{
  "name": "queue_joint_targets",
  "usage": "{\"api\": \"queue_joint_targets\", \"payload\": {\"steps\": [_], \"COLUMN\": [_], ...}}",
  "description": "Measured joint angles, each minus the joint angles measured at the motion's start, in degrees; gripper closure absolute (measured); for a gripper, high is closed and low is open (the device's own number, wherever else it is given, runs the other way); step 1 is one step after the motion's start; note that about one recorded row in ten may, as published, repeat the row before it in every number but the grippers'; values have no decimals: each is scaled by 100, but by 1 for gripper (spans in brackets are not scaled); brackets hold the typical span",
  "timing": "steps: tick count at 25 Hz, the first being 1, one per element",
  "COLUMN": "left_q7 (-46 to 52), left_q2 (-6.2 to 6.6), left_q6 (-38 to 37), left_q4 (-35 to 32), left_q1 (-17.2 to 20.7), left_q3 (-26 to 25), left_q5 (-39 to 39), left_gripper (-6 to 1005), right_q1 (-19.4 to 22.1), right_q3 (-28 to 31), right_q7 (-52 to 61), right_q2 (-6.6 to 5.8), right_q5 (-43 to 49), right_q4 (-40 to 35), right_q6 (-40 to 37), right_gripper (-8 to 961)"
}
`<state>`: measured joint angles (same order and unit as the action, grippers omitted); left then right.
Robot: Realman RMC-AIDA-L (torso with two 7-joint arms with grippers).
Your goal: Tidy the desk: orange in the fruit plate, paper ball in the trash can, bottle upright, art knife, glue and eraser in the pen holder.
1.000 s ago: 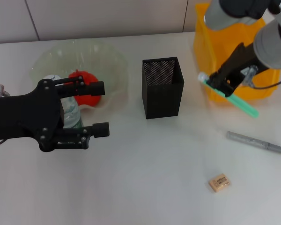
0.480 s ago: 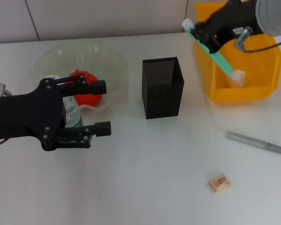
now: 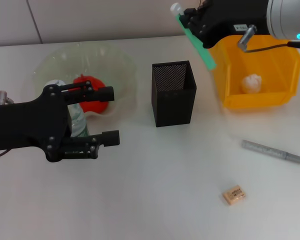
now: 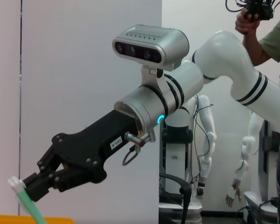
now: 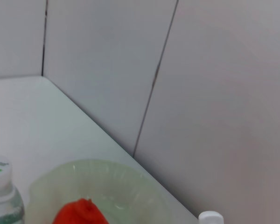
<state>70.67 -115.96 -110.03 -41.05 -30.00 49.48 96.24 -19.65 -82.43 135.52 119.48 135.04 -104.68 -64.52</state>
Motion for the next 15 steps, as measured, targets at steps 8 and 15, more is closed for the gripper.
{"api": "queue_joint_targets", "payload": {"steps": [8, 15], "left_q7": [-1, -1], "left_q2": [-12, -14], "left_q6": [12, 32], "left_q4": [10, 10], "left_q1": [-12, -24], "left_q3": [-10, -10], "left_q5": [0, 0], "left_gripper": [212, 212], "right_q1": [355, 378], "right_q3": [119, 589], "right_q7": [-1435, -2931], "right_q2": [-11, -15], "right_q5": [-1460, -2936], "right_q4": [756, 1690], "right_q6": [543, 505], "right_gripper": [868, 864]}}
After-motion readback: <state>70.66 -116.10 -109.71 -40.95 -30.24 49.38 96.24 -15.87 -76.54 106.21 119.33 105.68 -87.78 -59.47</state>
